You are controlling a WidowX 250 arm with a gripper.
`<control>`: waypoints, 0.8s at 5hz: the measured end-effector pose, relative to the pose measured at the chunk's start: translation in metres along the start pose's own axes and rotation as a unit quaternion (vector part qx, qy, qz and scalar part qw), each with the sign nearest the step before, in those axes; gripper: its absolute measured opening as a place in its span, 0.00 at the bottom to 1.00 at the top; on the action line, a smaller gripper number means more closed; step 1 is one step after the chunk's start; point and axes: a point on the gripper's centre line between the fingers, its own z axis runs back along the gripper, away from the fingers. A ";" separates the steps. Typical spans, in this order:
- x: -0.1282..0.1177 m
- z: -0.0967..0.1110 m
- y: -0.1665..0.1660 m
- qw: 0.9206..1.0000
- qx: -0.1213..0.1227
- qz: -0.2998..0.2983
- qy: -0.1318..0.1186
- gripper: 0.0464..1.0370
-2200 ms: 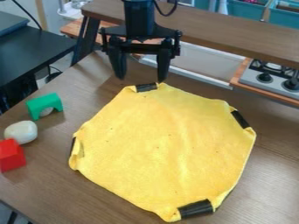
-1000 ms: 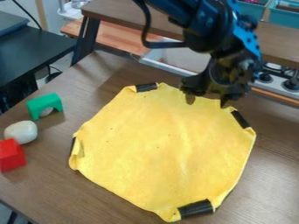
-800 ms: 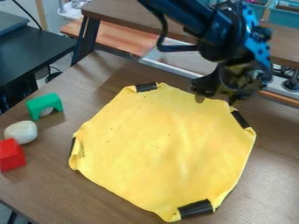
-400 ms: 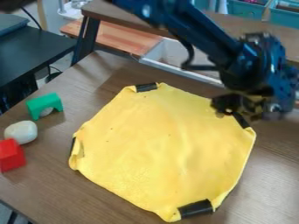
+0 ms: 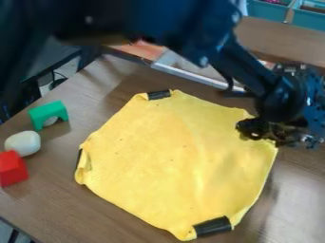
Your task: Fold the cloth from top right to bottom left
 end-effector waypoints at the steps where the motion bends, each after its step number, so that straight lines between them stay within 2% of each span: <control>1: 0.003 -0.009 -0.009 1.000 0.004 -0.004 -0.005 0.96; 4: 0.006 -0.029 -0.028 1.000 0.015 -0.003 0.000 0.96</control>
